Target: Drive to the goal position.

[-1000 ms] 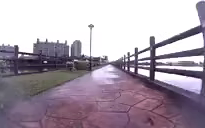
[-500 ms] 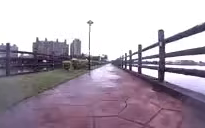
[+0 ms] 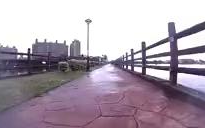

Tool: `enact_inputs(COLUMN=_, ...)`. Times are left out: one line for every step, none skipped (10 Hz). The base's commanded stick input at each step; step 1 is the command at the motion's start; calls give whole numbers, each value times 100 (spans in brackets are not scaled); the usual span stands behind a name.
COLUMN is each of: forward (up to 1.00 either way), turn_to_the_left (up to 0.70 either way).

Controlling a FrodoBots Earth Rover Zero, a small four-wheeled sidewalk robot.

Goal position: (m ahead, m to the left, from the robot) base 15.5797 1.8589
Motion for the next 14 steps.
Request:
enact_inputs(forward=100, turn_to_the_left=-1)
enact_inputs(forward=100, turn_to_the_left=-1)
enact_inputs(forward=100, turn_to_the_left=-14)
enact_inputs(forward=100, turn_to_the_left=-35)
enact_inputs(forward=100, turn_to_the_left=-14)
enact_inputs(forward=100, turn_to_the_left=-1)
enact_inputs(forward=100, turn_to_the_left=-1)
enact_inputs(forward=100, turn_to_the_left=-1)
enact_inputs(forward=100, turn_to_the_left=-1)
enact_inputs(forward=100, turn_to_the_left=-1)
enact_inputs(forward=100, turn_to_the_left=-1)
enact_inputs(forward=100, turn_to_the_left=-1)
enact_inputs(forward=100, turn_to_the_left=-1)
enact_inputs(forward=100, turn_to_the_left=-1)
